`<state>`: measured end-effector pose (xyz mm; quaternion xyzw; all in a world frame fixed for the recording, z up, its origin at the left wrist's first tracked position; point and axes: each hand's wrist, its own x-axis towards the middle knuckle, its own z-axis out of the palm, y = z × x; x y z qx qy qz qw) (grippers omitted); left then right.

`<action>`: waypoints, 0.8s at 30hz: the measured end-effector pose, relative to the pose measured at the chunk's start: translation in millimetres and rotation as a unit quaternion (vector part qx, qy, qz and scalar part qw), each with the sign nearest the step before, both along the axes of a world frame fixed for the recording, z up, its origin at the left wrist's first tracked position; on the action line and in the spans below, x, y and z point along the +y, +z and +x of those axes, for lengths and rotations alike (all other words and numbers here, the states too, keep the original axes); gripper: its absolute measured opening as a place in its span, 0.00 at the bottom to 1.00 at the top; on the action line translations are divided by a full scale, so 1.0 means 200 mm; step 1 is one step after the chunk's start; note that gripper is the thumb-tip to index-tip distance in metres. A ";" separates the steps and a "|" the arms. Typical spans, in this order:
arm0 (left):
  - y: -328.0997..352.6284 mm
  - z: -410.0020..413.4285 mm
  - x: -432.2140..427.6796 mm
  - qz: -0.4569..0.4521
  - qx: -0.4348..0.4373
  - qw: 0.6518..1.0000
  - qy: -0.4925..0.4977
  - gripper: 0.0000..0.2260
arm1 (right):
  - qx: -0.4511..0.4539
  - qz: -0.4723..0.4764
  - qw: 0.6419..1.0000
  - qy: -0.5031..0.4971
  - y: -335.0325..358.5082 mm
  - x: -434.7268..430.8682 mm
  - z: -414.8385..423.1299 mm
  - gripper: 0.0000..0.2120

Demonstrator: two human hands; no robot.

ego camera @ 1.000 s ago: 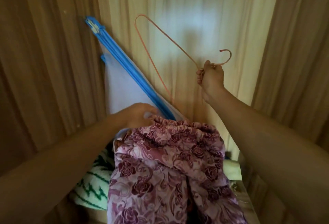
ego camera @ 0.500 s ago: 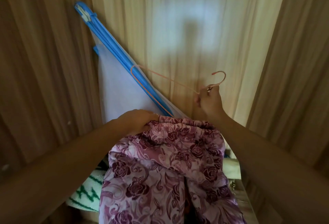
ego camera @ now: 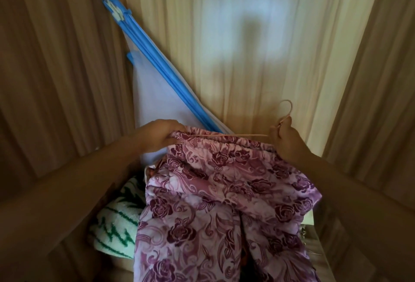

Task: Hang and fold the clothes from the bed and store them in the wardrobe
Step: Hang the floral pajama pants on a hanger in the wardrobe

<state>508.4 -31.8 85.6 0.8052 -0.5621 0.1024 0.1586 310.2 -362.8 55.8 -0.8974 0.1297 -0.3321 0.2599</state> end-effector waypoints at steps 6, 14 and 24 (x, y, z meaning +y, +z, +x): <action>0.08 -0.19 -0.28 0.050 -0.022 0.998 -0.004 0.18 | -0.040 -0.113 0.991 0.067 0.13 0.24 0.14 0.07; -0.01 -0.22 -0.32 0.024 -0.060 0.997 0.051 0.13 | 0.099 -0.157 0.982 0.040 0.16 0.11 0.01 0.20; 0.13 -0.19 -0.18 -0.110 0.031 0.993 0.038 0.05 | 0.113 -0.028 0.993 0.000 0.06 -0.10 -0.23 0.43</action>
